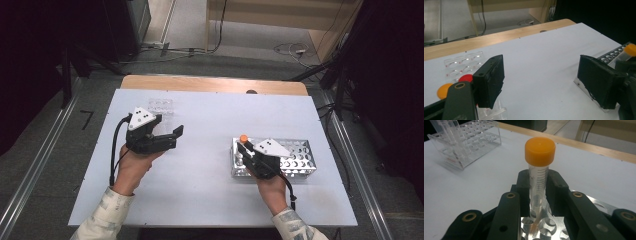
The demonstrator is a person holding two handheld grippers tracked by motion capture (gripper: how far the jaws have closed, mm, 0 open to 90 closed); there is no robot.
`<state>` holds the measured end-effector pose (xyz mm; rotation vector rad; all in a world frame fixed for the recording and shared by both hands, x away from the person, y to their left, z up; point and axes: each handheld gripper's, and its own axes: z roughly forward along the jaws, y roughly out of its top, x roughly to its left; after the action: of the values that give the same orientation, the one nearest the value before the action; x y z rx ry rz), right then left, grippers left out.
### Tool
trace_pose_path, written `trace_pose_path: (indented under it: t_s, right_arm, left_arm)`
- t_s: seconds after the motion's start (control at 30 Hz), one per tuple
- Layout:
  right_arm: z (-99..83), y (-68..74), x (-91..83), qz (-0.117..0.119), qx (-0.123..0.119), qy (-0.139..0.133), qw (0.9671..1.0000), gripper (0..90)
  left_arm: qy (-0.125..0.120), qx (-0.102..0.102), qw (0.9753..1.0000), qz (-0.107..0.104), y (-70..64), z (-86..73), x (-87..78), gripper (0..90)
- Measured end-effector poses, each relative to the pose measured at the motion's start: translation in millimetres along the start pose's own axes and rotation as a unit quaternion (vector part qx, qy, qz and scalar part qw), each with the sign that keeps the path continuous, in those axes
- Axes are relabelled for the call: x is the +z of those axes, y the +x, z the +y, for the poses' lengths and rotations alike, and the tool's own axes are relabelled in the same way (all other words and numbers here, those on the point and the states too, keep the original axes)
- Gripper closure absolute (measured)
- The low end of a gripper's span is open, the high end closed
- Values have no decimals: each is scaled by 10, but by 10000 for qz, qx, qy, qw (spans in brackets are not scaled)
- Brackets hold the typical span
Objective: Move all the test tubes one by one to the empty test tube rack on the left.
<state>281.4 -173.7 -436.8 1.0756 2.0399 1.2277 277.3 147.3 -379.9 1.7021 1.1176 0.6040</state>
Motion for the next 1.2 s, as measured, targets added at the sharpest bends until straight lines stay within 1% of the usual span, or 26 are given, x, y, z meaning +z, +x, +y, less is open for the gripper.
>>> trace_pose_path:
  t_s: [0.13,0.2,0.37,0.5,0.6,0.7,0.77,0.87,0.93,1.0,1.07,1.2]
  right_arm:
    - [76,2,-105,9,-11,-176,9998,714]
    - [115,9,-157,-2,-60,-245,9997,714]
    - [193,53,-290,101,-80,-407,9991,715]
    - [217,151,-348,284,-163,-463,9984,715]
    - [208,254,-336,466,-269,-390,9978,715]
    - [176,367,-288,655,-324,-298,9969,715]
    - [145,456,-238,773,-380,-206,9961,715]
    - [99,544,-173,883,-459,-78,9950,715]
    - [71,589,-129,964,-487,-1,9942,715]
    - [52,625,-96,1025,-497,53,9935,715]
    - [41,655,-79,1062,-506,95,9930,715]
    - [37,687,-77,1108,-539,102,9923,715]
  left_arm:
    - [32,64,9999,-85,-70,-12,13,218]
    - [62,104,9998,-129,-109,-21,23,218]
    - [92,206,9995,-228,-197,-31,25,218]
    - [50,219,9992,-340,-260,-28,6,218]
    - [64,281,9987,-413,-320,-39,3,218]
    - [58,336,9979,-545,-391,-51,3,221]
    - [45,370,9971,-667,-443,-50,-10,223]
    - [-6,472,9954,-831,-541,-47,-37,228]
    - [-7,529,9937,-987,-609,-50,-47,229]
    - [14,645,9917,-1111,-694,-65,-43,243]
    - [78,756,9896,-1219,-754,-83,-28,264]
    - [162,913,9862,-1372,-833,-138,19,347]
